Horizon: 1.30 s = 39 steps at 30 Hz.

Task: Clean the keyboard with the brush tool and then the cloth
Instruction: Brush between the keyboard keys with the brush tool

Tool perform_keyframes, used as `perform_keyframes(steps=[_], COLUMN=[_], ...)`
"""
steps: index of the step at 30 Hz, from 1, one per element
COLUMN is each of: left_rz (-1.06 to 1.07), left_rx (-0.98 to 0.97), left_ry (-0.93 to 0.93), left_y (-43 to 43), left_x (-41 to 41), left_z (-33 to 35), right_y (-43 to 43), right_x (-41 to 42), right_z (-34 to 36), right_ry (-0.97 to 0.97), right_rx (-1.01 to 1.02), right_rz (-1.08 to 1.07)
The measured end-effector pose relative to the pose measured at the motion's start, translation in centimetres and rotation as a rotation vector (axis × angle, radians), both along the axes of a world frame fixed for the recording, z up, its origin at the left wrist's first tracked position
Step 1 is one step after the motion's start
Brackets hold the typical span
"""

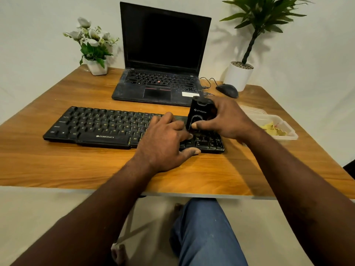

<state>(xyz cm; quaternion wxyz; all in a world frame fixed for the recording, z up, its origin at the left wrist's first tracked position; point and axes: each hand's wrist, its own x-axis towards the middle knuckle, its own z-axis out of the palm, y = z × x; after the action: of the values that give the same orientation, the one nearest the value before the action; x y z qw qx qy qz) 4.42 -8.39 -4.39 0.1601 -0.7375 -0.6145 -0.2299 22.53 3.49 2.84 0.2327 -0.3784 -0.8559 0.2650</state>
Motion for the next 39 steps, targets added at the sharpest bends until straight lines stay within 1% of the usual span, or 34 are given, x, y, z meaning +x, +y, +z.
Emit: perform_keyframes(steps=[1,4,5,6,9,10,11,12,15,16,17,19,20,21,22,25,26,27,29,30,31,32,35,36,37,39], left_rz=[0.001,0.007,0.007,0.006,0.001,-0.002,-0.003,-0.003,0.002,0.004,0.005,0.008,0.009,0.009,0.008,0.003,0.005,0.005,0.002,0.004,0.007,0.008,0.012,0.012,0.012,0.012], left_rx=[-0.009,-0.032,-0.033,-0.031,-0.025,-0.023,-0.022,-0.022,-0.024,-0.025,-0.027,-0.033,-0.035,-0.034,-0.029,-0.028,-0.033,-0.036,-0.034,-0.034,-0.037,-0.041,-0.048,-0.046,-0.045,-0.040], left_ry=[-0.001,0.002,0.003,0.002,-0.010,-0.015,-0.019,-0.019,-0.019,-0.019,-0.017,-0.015,-0.013,-0.013,-0.017,-0.027,-0.025,-0.023,-0.027,-0.027,-0.025,-0.024,-0.026,-0.026,-0.026,-0.026], left_y=[0.0,0.0,0.0,-0.1,0.0,0.0,0.0,0.0,0.0,-0.1,-0.1,0.0,0.0,0.0,0.0,-0.1,-0.1,-0.2,-0.1,0.0,0.0,0.0,-0.2,-0.2,-0.2,-0.1], left_x=[0.0,0.1,0.1,0.1,-0.1,-0.1,-0.1,-0.1,0.1,0.1,0.1,0.0,0.0,0.0,0.0,0.1,0.2,0.2,0.0,0.0,0.0,0.0,0.1,0.1,0.1,0.1], left_z=[0.0,0.1,0.2,0.1,0.2,0.2,0.1,0.1,0.1,0.1,0.2,0.2,0.2,0.2,0.2,0.1,0.1,0.1,0.2,0.2,0.3,0.3,0.3,0.3,0.3,0.3], right_y=[0.3,1.5,1.6,1.4,0.3,0.1,0.2,0.6,1.9,1.9,1.5,0.3,-0.2,-0.2,0.0,1.4,1.7,1.8,1.7,1.5,1.6,1.7,2.9,3.0,3.0,2.4], right_x=[-0.1,-0.1,-0.1,0.0,-0.4,-0.5,-0.5,-0.5,0.2,0.5,0.6,0.5,0.5,0.6,0.7,1.2,1.3,1.3,0.9,0.5,0.2,0.0,-0.4,-0.5,-0.7,-1.4], right_z=[-0.1,0.1,0.3,0.5,0.8,0.6,0.4,0.4,0.9,1.1,1.2,1.0,0.6,0.2,0.2,0.8,1.0,1.2,1.2,1.2,1.0,0.9,1.2,1.3,1.2,0.9], right_ry=[-0.005,-0.065,-0.066,-0.059,-0.056,-0.077,-0.087,-0.089,-0.130,-0.122,-0.097,-0.064,-0.062,-0.065,-0.063,-0.112,-0.112,-0.102,-0.080,-0.099,-0.128,-0.141,-0.185,-0.181,-0.148,-0.084], right_rx=[0.023,0.222,0.261,0.249,0.024,-0.008,0.002,0.040,0.264,0.275,0.229,0.051,-0.007,-0.015,0.007,0.220,0.260,0.256,0.111,0.041,0.016,0.035,0.267,0.294,0.259,0.112], right_rz=[-0.028,-0.226,-0.260,-0.248,-0.026,0.020,0.018,-0.031,-0.262,-0.277,-0.236,-0.069,-0.009,0.003,-0.033,-0.285,-0.316,-0.295,-0.173,-0.112,-0.082,-0.099,-0.316,-0.343,-0.313,-0.175])
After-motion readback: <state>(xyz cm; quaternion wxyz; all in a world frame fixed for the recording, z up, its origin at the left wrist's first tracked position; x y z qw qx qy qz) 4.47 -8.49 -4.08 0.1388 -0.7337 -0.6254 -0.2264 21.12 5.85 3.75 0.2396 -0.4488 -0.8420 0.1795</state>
